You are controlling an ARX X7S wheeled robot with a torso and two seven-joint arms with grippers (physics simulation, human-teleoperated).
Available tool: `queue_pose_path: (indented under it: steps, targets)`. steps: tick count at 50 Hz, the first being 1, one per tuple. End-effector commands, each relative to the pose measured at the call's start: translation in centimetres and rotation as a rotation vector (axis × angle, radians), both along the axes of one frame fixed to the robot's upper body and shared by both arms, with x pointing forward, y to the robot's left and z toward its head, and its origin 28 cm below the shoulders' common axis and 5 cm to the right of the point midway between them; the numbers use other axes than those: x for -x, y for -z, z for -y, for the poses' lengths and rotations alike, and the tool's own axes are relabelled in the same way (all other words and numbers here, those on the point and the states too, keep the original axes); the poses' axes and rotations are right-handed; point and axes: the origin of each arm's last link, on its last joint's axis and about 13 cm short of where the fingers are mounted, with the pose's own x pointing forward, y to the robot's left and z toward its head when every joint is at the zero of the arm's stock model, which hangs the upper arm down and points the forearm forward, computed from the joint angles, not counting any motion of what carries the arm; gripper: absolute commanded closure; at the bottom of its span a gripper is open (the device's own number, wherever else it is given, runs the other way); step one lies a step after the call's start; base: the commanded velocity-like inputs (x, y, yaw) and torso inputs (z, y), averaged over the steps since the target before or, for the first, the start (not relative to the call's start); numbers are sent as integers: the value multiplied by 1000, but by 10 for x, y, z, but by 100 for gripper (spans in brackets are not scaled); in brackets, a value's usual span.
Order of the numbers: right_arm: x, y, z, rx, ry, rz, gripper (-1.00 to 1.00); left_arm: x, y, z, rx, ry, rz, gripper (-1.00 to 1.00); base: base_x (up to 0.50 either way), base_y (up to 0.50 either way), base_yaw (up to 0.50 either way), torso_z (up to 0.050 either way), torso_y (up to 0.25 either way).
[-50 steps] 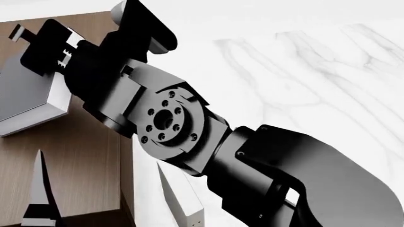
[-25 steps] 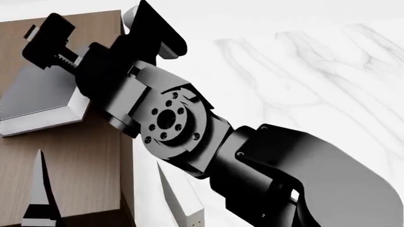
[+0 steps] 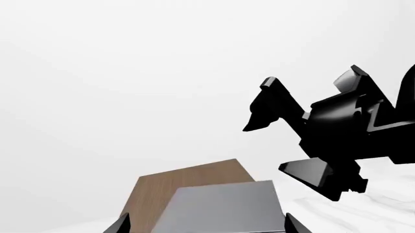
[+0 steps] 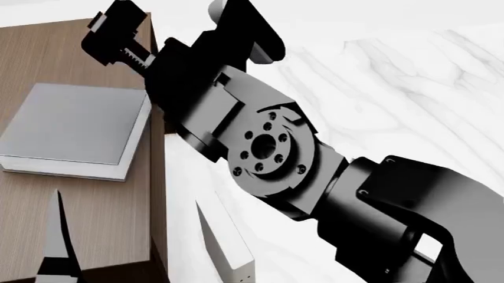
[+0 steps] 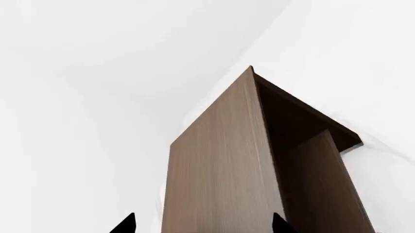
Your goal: Pick up the book in the middle and place it on the cabinet shelf.
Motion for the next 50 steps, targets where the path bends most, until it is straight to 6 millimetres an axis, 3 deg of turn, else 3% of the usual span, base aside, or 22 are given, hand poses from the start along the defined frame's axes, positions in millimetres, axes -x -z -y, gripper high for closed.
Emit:
queue_pose_path:
  steps: [1,13,24,31,33,40,45,50]
  targets:
    - [-1,3,16,-32,27,29,-100,0,-2,1,23,52,8,-100,0,0,0,0,0]
    - [12,20,45,-69,100,63,-100,-1,-2,0,22,48,6,-100,0,0,0,0,0]
    - [47,25,85,-124,158,167,-100,-2,-4,-3,27,37,3,-100,0,0,0,0,0]
    - [73,15,116,48,325,397,-100,-2,-16,-16,27,-7,41,-100,0,0,0,0,0]
    - [77,11,123,135,405,483,-100,-2,-23,-19,16,-37,59,-100,0,0,0,0,0]
    - [81,-10,152,195,555,569,-100,-7,-71,-20,-32,-43,170,-100,0,0,0,0,0]
    - [76,-19,172,331,702,605,-100,-21,-113,-16,-90,-50,270,-100,0,0,0,0,0]
    - [91,-40,185,387,782,671,-100,-37,-154,-10,-117,-57,354,-100,0,0,0,0,0]
